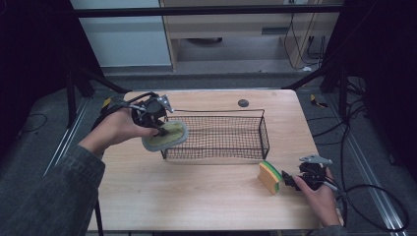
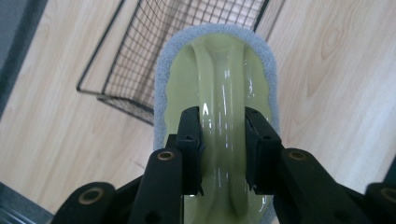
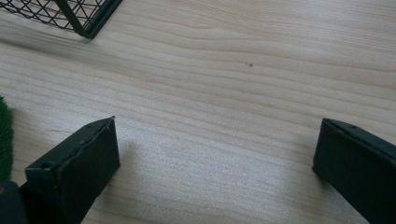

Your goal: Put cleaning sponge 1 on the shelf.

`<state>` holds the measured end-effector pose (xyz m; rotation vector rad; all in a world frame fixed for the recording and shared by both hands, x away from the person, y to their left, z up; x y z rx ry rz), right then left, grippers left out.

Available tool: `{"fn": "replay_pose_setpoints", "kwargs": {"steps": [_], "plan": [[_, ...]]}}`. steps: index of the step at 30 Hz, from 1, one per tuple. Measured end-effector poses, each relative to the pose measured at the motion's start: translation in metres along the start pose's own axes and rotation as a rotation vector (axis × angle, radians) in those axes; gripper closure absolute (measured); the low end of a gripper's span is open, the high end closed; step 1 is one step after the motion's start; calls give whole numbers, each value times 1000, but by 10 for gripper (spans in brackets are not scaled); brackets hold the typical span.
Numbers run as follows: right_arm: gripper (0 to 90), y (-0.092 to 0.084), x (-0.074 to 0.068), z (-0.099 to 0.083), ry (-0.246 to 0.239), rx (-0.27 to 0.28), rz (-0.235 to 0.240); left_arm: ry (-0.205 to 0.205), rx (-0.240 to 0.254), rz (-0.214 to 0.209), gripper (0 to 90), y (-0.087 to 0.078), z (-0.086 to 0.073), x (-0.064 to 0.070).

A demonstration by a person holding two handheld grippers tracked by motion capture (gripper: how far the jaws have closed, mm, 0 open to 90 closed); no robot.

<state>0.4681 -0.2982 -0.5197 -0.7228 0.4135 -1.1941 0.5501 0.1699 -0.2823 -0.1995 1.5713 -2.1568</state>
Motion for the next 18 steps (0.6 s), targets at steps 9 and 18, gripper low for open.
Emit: {"fn": "replay_pose_setpoints", "kwargs": {"steps": [9, 18], "plan": [[5, 1, 0, 0, 1, 8, 2, 34, 20, 8, 702, 13, 31, -15], [5, 1, -1, 1, 2, 9, 1, 72, 23, 13, 702, 31, 52, -15]]}}
Point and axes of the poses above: each handheld gripper's, and its own axes: y roughly forward along the jaws, z roughly out of its top, x roughly to its right, the point moved 1 cm from there along y, roughly forward along the jaws, and after that the axes turned 6 degrees about -y, right-handed, at the moved point
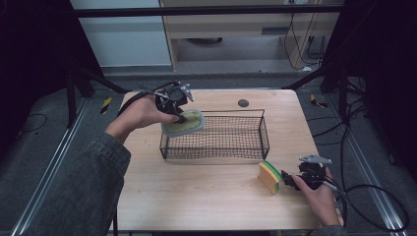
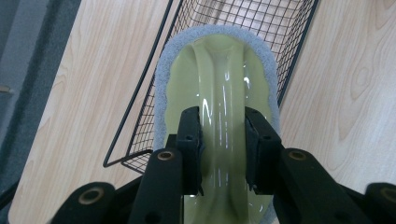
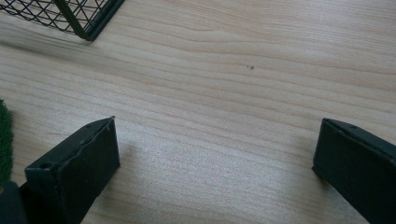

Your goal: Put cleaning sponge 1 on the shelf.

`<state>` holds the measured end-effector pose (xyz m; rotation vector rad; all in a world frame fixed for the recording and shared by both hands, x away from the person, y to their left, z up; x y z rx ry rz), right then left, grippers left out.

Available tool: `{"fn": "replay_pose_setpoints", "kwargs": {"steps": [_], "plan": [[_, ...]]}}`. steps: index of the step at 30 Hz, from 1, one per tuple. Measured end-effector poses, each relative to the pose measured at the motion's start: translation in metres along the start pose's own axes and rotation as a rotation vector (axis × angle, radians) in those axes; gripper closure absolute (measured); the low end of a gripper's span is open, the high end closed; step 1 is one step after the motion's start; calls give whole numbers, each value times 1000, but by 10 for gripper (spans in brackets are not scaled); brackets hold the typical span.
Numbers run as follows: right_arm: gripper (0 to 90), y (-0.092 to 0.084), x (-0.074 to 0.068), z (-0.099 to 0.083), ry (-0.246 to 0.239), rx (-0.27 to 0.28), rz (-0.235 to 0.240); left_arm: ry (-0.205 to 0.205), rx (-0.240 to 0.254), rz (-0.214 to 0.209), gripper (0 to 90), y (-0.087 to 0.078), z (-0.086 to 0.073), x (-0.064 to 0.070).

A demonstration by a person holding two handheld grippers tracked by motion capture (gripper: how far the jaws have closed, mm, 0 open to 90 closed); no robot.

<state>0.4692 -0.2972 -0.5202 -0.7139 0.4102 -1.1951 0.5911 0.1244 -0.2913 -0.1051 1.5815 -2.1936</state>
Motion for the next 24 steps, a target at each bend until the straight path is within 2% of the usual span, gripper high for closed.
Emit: {"fn": "replay_pose_setpoints", "kwargs": {"steps": [4, 11, 12, 13, 15, 19, 24], "plan": [[5, 0, 0, 0, 3, 1, 1, 23, 3, -3, 702, 2, 6, 3], [5, 0, 0, 0, 3, 1, 0, 62, 17, 22, 702, 2, 13, 7], [5, 0, 0, 0, 2, 1, 0, 79, 12, 34, 702, 4, 15, 8], [5, 0, 0, 0, 2, 0, 0, 79, 12, 34, 702, 4, 15, 8], [5, 0, 0, 0, 2, 0, 0, 98, -11, 64, 702, 9, 18, 12], [5, 0, 0, 0, -1, -1, 1, 115, 5, 65, 702, 12, 20, 13], [5, 0, 0, 0, -2, 0, 2, 124, 2, 79, 702, 15, 22, 14]]}}
Point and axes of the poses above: each handheld gripper's, and its own axes: y roughly forward along the jaws, z roughly out of its top, x roughly to its right, the point moved 1 cm from there along y, roughly forward along the jaws, and after that the axes turned 6 degrees about -y, right-handed, at the moved point
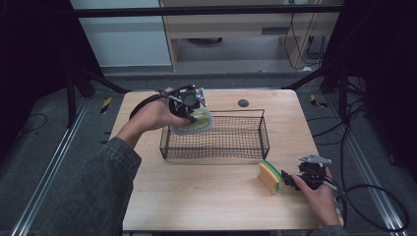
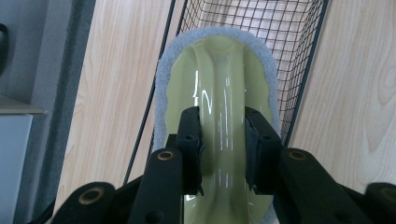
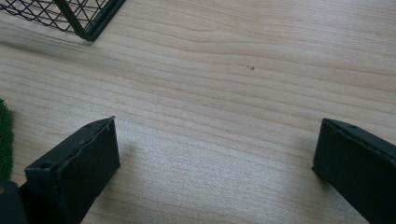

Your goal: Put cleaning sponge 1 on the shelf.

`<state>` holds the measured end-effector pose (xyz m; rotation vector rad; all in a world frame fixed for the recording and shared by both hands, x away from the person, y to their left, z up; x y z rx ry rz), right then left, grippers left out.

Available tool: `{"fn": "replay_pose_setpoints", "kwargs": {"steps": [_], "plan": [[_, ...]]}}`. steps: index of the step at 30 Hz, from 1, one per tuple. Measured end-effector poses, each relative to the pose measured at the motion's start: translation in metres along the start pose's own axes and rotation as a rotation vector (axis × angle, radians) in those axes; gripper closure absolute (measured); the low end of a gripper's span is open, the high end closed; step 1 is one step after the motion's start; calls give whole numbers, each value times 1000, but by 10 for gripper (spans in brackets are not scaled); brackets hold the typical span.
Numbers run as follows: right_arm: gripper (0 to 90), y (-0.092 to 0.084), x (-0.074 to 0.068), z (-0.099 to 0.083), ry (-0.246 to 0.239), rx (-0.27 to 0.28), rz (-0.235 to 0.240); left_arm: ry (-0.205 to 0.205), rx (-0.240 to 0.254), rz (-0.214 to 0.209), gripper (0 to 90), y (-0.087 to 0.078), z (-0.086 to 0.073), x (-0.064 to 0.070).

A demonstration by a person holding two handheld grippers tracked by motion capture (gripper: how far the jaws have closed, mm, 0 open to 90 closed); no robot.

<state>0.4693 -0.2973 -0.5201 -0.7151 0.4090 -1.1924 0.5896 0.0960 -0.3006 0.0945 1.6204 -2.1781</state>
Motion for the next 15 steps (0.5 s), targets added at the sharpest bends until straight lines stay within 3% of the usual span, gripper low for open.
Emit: {"fn": "replay_pose_setpoints", "kwargs": {"steps": [15], "plan": [[5, 0, 0, 0, -1, 0, 0, 38, -1, 24, 702, 9, -4, 3]]}}
Point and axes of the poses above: each handheld gripper's, and its own axes: y roughly forward along the jaws, z roughly out of its top, x roughly to its right, the point moved 1 cm from there along y, roughly forward along the jaws, and after that the axes turned 6 degrees about -y, right-handed, at the moved point
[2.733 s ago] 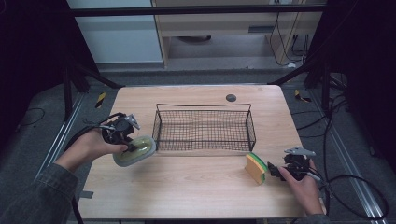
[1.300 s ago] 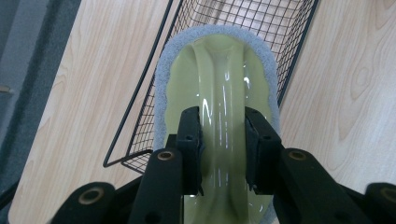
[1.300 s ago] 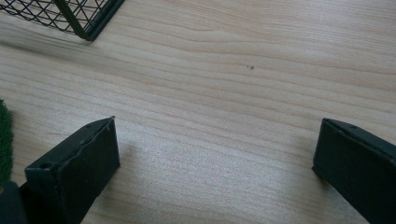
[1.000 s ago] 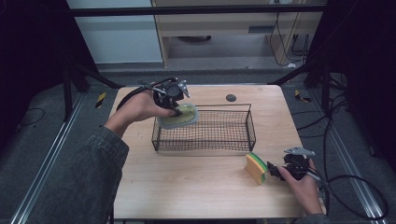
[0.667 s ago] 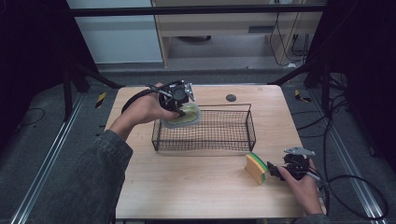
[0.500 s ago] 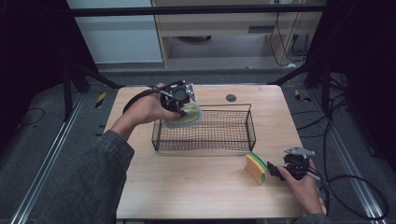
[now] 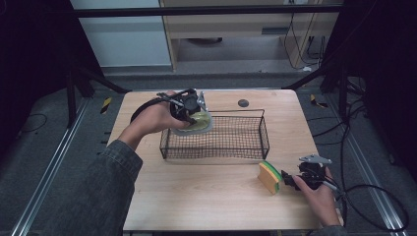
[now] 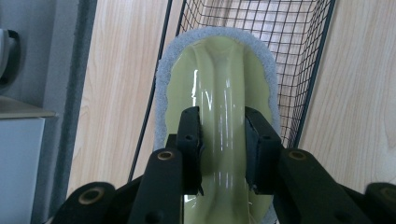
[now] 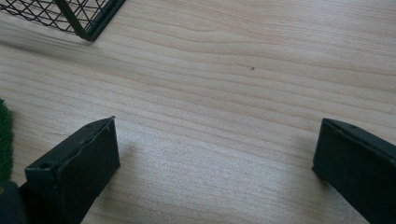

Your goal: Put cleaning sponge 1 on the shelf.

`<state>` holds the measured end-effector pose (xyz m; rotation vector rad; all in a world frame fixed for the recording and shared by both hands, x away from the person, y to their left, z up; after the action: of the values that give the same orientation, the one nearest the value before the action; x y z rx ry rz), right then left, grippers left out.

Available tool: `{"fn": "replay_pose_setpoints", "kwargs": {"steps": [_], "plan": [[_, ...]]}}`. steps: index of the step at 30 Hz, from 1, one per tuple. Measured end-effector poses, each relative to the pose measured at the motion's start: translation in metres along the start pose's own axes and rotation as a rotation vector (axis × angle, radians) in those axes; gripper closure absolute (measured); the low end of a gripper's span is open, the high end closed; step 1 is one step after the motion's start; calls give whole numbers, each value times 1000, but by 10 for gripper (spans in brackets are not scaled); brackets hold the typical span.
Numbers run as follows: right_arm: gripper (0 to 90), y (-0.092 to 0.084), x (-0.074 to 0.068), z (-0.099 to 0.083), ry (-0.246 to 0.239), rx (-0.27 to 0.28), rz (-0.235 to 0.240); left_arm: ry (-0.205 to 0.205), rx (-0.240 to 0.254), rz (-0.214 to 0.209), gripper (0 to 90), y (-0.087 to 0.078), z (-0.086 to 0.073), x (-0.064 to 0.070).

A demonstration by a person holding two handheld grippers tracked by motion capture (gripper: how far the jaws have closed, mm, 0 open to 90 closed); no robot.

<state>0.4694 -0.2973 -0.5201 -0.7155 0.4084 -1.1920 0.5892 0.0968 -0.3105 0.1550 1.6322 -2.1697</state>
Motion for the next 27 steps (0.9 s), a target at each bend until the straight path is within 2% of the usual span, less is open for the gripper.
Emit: {"fn": "replay_pose_setpoints", "kwargs": {"steps": [8, 17, 22, 27], "plan": [[5, 0, 0, 0, -1, 1, 1, -12, -2, 1, 702, 5, -5, -2], [5, 1, 0, 0, -1, 2, -1, -1, -23, -3, 702, 18, -11, 0], [5, 1, 0, 0, -1, 3, 0, 10, -28, -15, 702, 27, -16, 1], [5, 1, 0, 0, -2, 4, 0, 0, -38, -28, 702, 34, -23, 1]]}}
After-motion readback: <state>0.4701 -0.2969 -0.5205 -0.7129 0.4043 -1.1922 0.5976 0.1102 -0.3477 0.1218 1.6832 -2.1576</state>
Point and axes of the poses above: each handheld gripper's, and its own axes: y roughly forward along the jaws, z roughly out of its top, x roughly to its right, the point moved 1 cm from there along y, roughly forward along the jaws, and after that the axes turned 6 degrees about -y, right-handed, at the moved point
